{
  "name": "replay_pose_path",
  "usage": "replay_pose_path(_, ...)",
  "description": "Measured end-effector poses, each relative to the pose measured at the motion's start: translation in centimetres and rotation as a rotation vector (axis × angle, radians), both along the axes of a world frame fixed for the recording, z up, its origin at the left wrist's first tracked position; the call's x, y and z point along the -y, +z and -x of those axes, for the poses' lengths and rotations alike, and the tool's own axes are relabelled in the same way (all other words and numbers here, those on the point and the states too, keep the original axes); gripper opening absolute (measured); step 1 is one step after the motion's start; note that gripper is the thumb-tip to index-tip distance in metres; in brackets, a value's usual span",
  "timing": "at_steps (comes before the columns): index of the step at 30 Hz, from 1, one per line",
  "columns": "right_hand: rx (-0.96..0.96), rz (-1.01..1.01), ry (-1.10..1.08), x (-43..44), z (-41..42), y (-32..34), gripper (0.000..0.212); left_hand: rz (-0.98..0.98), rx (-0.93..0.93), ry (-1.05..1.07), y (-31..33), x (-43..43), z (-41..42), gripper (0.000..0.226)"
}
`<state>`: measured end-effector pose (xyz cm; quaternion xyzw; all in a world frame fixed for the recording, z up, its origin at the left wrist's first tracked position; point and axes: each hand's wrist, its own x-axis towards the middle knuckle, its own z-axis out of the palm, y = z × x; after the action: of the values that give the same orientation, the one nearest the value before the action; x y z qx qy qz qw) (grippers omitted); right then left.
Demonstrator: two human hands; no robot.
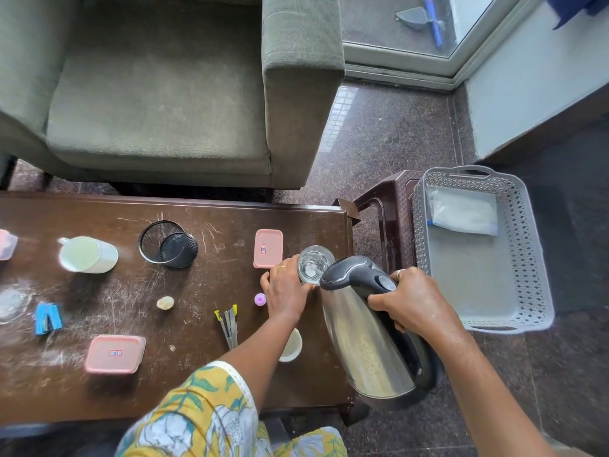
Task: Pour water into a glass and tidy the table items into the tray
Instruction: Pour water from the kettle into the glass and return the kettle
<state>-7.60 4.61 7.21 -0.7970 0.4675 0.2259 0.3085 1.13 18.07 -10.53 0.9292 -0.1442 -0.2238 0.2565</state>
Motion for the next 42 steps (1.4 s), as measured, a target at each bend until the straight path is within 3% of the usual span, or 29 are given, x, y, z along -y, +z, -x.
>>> replay_pose_path(42,-0.021,-0.002,0.002,-0.11,-0.68,0.16,0.013,-0.072,-0.054,-0.001,0.28,0.38,-0.60,0.051)
